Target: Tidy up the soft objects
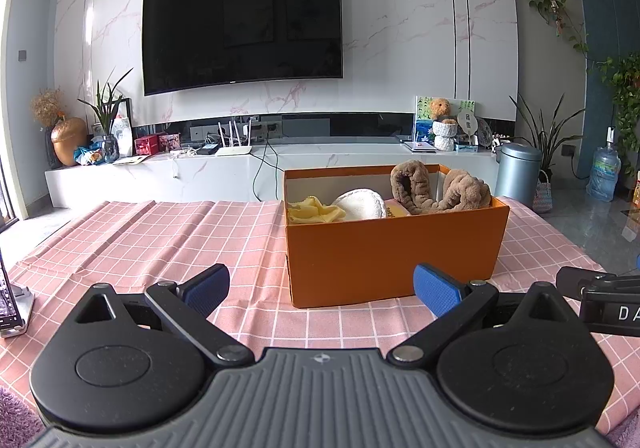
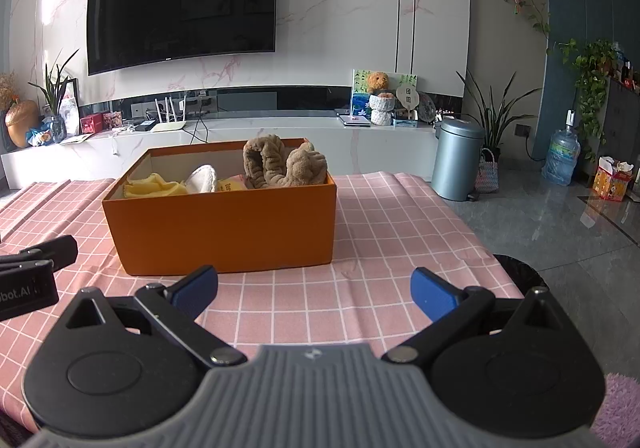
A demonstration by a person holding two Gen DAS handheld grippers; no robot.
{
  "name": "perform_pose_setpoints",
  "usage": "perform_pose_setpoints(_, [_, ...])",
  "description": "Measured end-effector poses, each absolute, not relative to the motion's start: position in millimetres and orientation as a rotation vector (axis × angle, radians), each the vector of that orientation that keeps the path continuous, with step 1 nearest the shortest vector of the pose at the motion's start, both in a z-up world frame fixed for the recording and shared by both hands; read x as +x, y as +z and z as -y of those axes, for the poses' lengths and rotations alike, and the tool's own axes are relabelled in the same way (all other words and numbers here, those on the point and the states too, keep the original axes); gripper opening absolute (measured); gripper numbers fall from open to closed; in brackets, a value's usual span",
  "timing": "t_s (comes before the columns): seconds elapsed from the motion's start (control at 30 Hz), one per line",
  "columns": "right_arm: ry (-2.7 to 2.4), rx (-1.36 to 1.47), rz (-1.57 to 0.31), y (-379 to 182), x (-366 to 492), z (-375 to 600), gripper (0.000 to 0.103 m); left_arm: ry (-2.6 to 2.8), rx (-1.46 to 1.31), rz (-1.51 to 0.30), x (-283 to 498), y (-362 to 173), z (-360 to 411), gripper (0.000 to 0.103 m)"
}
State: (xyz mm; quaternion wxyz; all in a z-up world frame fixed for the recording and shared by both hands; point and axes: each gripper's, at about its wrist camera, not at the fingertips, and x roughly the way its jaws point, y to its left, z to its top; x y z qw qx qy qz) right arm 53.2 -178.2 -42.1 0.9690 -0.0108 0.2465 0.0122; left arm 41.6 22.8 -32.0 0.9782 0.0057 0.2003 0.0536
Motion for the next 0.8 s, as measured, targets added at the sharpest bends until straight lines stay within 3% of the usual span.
perform_pose_setpoints(0.8, [0.026,-0.017,-0.503,-41.9,53.0,177.4,0.101,0.11,0.01,-0.406,40.4,-32.8,-23.9,0.103])
